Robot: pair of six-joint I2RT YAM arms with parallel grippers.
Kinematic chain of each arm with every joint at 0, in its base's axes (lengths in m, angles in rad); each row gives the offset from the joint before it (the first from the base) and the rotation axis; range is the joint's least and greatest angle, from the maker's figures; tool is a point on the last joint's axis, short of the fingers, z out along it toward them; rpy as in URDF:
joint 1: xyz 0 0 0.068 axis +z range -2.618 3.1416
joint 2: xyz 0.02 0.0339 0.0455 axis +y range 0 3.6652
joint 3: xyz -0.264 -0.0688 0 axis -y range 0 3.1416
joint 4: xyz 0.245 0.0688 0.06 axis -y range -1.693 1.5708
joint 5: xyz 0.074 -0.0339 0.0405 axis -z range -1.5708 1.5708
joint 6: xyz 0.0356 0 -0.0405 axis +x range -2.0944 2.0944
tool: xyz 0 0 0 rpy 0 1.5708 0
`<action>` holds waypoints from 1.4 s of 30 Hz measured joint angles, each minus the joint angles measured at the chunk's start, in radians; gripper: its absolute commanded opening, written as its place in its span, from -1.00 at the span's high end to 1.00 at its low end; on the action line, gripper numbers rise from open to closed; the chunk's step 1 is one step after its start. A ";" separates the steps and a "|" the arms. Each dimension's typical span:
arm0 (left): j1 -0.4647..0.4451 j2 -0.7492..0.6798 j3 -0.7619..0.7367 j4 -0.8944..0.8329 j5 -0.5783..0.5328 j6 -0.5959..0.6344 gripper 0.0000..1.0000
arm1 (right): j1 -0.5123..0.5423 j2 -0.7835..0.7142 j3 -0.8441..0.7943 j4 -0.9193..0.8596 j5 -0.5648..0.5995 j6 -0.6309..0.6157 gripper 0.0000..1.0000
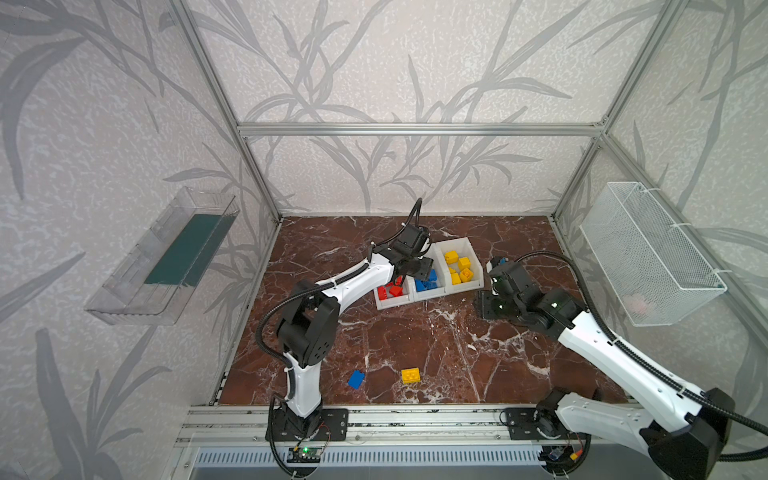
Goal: Sort the legos into containers by color
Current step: 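Carry the blue brick with the left gripper into the middle compartment and release, then grasp the yellow brick near the table edge with the right gripper while the left withdraws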
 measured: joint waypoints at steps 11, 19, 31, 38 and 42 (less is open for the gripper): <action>0.097 -0.237 -0.198 0.051 -0.002 -0.047 -0.26 | 0.062 0.079 -0.012 0.010 -0.058 -0.008 -0.15; 0.187 -0.429 -0.415 0.073 -0.025 -0.099 -0.26 | 0.257 0.264 0.006 0.029 -0.096 -0.003 -0.18; 0.266 -0.706 -0.657 0.072 -0.089 -0.159 -0.28 | 0.533 0.607 0.207 0.038 -0.154 0.053 -0.28; 0.274 -0.787 -0.731 0.072 -0.099 -0.188 -0.29 | 0.575 0.702 0.243 0.016 -0.174 0.100 -0.37; 0.274 -0.806 -0.763 0.071 -0.097 -0.202 -0.29 | 0.584 0.708 0.242 0.003 -0.179 0.130 -0.44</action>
